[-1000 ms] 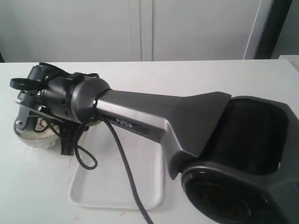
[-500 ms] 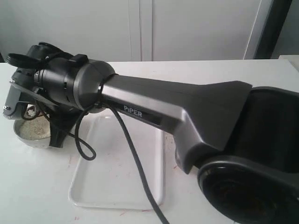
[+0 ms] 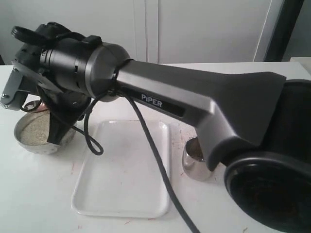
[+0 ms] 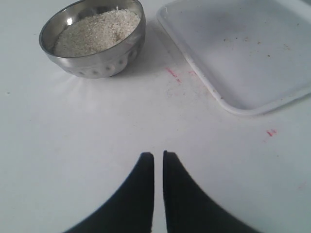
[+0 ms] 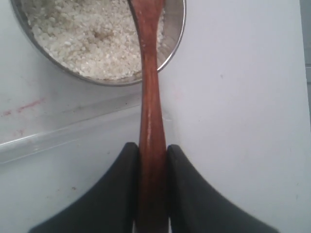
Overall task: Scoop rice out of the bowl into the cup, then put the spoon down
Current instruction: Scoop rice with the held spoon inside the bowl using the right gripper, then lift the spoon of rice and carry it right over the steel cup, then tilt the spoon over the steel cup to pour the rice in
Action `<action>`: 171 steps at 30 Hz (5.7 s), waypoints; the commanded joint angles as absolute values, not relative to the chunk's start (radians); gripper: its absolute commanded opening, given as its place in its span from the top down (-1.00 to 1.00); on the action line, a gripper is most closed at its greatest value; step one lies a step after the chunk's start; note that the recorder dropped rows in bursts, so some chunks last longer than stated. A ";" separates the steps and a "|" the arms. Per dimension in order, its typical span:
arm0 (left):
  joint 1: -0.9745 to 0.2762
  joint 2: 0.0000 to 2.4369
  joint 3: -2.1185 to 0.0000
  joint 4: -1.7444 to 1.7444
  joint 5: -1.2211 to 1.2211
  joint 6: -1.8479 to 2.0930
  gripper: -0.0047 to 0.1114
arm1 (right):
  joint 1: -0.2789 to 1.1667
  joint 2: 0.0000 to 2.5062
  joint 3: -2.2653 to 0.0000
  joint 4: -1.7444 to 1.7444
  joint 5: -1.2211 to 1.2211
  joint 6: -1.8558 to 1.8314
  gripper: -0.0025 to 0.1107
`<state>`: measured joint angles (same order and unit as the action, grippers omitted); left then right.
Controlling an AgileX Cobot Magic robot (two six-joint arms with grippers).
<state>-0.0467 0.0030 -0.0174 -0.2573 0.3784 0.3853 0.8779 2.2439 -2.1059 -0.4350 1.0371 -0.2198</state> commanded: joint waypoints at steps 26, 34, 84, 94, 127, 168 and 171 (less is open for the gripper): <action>-0.052 0.000 -0.012 -0.268 0.382 0.389 0.67 | 0.841 2.068 -2.041 -0.305 1.016 -0.290 0.96; -0.052 0.000 -0.012 -0.268 0.382 0.389 0.67 | 0.788 1.963 -1.905 -0.302 1.011 -0.291 0.96; -0.052 0.000 -0.012 -0.268 0.382 0.389 0.67 | 0.587 1.263 -1.036 -0.402 1.000 -0.223 0.96; -0.052 0.000 -0.012 -0.268 0.382 0.389 0.67 | 0.587 1.243 -0.972 -0.495 1.099 -0.203 0.96; -0.052 0.000 -0.012 -0.268 0.382 0.389 0.67 | 0.587 1.288 -0.931 -0.635 1.138 -0.450 0.96; -0.052 0.000 -0.012 -0.268 0.382 0.389 0.67 | 0.663 1.340 -0.931 -0.861 1.118 -0.628 0.96; -0.052 0.000 -0.012 -0.268 0.382 0.389 0.67 | 0.691 1.356 -0.931 -0.885 1.121 -0.628 0.96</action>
<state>-0.0467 0.0030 -0.0174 -0.2573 0.3784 0.3853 0.6708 1.3451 -0.9348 -0.8585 1.1188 -0.6163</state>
